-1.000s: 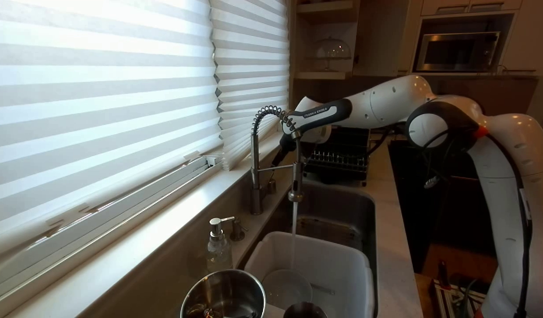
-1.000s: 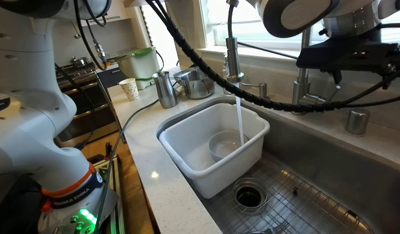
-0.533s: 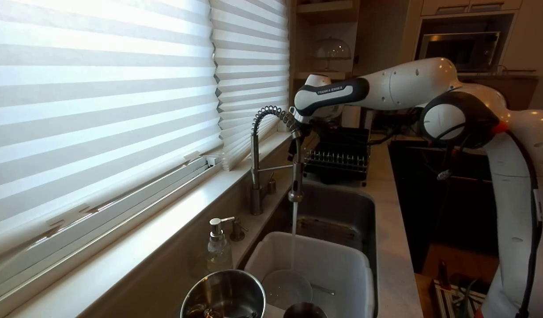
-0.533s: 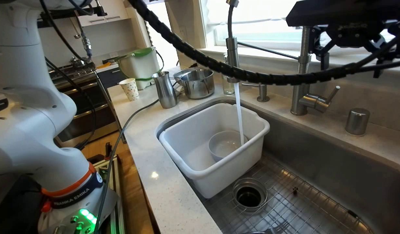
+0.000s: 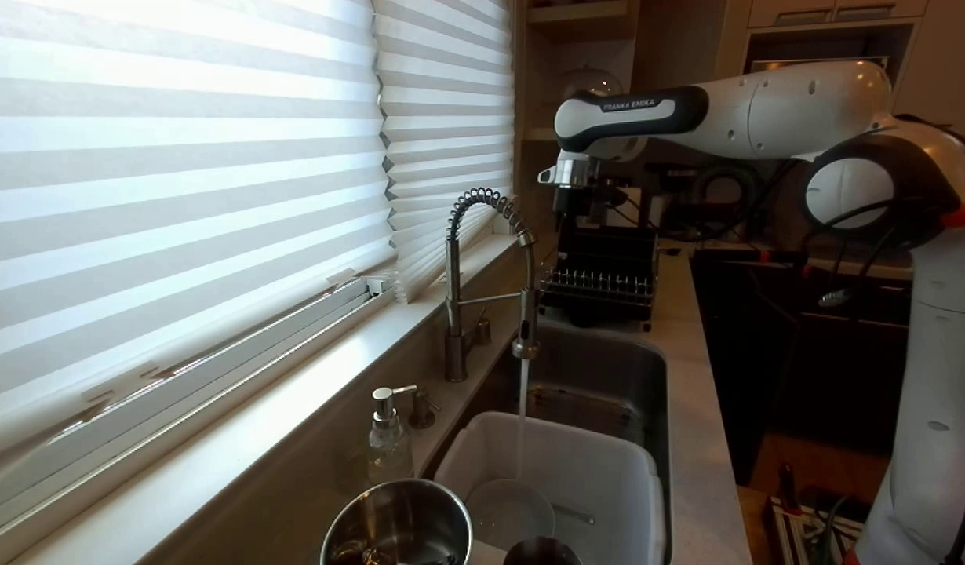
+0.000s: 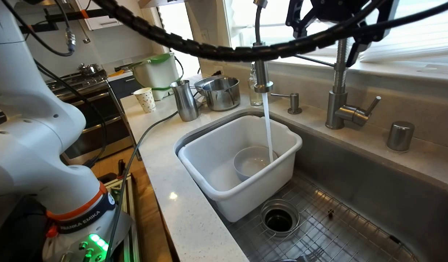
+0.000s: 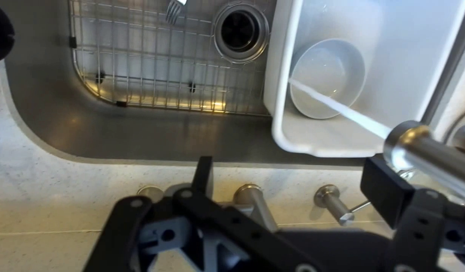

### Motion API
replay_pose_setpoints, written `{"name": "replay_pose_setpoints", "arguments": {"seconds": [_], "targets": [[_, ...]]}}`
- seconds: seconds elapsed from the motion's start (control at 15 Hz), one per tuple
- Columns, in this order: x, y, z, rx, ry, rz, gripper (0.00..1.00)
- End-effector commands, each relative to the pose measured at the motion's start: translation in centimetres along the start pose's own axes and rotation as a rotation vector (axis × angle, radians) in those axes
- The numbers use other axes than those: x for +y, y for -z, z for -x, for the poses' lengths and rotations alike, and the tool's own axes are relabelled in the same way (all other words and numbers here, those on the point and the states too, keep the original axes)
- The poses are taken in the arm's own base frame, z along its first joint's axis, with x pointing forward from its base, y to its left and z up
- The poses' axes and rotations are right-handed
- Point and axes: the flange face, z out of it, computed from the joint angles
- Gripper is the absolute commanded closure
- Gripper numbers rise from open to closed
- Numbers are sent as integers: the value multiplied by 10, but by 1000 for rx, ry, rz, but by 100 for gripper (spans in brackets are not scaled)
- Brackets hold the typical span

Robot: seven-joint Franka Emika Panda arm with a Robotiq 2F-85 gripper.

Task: Open the faucet

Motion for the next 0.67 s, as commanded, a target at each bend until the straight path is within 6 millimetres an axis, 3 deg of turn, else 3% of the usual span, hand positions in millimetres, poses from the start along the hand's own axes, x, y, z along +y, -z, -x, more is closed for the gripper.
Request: {"name": "replay_pose_setpoints", "arguments": {"seconds": [0.0, 0.27, 0.6], "targets": [[-9, 23, 31, -9, 47, -72, 0], [-8, 45, 58, -12, 70, -108, 0], [-5, 61, 71, 54, 91, -127, 0]]}}
